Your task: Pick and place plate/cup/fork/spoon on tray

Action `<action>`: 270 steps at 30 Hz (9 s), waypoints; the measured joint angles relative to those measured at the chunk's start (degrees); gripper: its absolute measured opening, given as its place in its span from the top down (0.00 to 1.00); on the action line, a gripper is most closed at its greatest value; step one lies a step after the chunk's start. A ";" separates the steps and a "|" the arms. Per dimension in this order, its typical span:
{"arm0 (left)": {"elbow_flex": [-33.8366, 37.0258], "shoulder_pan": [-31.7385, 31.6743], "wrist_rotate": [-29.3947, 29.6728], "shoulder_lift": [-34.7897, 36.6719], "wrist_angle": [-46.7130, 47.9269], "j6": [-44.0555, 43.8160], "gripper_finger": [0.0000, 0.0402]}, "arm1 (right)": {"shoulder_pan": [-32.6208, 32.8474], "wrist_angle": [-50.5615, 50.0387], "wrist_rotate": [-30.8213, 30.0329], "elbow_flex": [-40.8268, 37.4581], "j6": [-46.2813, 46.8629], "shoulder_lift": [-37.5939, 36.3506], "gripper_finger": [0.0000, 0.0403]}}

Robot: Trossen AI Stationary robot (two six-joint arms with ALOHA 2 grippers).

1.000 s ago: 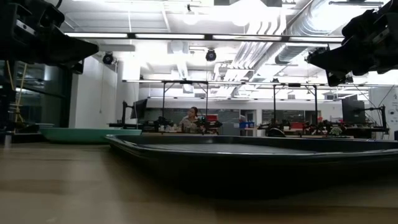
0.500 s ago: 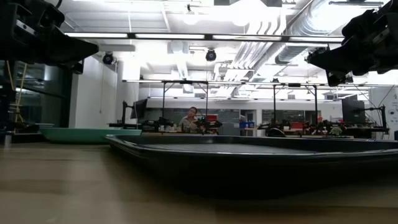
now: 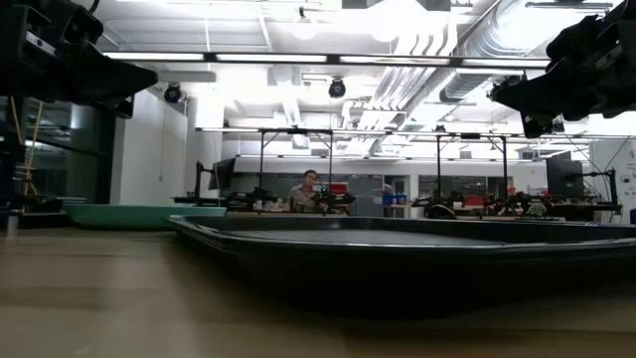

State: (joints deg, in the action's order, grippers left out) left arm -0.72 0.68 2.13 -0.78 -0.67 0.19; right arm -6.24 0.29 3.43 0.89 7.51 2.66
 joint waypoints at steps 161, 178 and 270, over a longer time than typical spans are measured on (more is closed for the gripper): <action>-0.01 -0.01 -0.02 -0.01 -0.02 1.52 1.00 | 0.02 0.00 0.01 0.00 0.00 0.00 1.00; -0.02 0.01 -0.02 0.00 -0.02 1.51 1.00 | 0.00 -0.01 0.01 -0.02 0.00 0.00 1.00; -0.02 -0.01 0.00 0.00 -0.02 1.51 1.00 | -3.03 -24.00 -22.99 32.01 44.34 31.81 0.68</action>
State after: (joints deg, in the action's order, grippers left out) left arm -0.73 0.67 2.13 -0.78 -0.69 1.69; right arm -9.27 -23.71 -19.57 32.90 51.85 34.47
